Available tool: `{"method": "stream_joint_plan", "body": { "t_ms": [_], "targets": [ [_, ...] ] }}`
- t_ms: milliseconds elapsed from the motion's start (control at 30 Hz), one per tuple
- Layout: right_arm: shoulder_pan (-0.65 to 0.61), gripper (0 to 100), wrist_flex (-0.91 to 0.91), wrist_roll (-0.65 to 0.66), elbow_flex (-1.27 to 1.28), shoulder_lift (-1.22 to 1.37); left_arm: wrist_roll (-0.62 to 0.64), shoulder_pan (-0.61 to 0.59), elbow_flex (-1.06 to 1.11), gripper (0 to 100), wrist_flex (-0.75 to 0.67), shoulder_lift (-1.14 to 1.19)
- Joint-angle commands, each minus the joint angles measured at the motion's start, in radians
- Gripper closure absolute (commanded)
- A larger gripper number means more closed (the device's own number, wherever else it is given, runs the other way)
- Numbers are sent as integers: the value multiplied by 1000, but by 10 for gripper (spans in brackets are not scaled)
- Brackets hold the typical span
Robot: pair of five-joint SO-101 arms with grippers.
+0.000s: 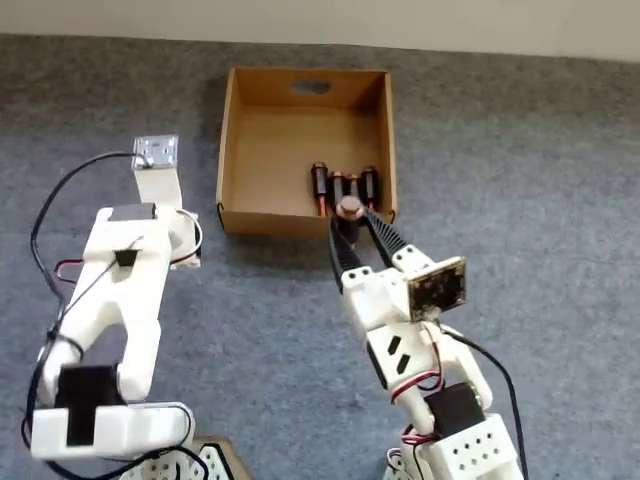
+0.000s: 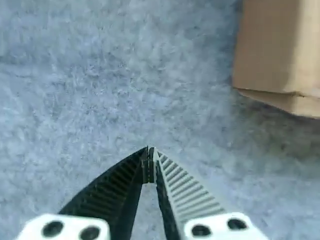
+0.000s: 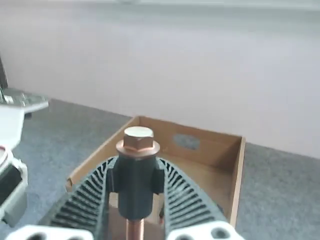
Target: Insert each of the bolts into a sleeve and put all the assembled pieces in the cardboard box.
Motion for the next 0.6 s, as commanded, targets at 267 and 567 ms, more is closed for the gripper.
{"method": "stream_joint_plan", "body": {
  "t_ms": [267,567],
  "targets": [
    [-7,993,-67,-3,-346,355,-5,-1,-8,966,-57,79],
    [1,993,-73,-232,-769,986,-5,-1,-4,966,-52,84]
  ]
}}
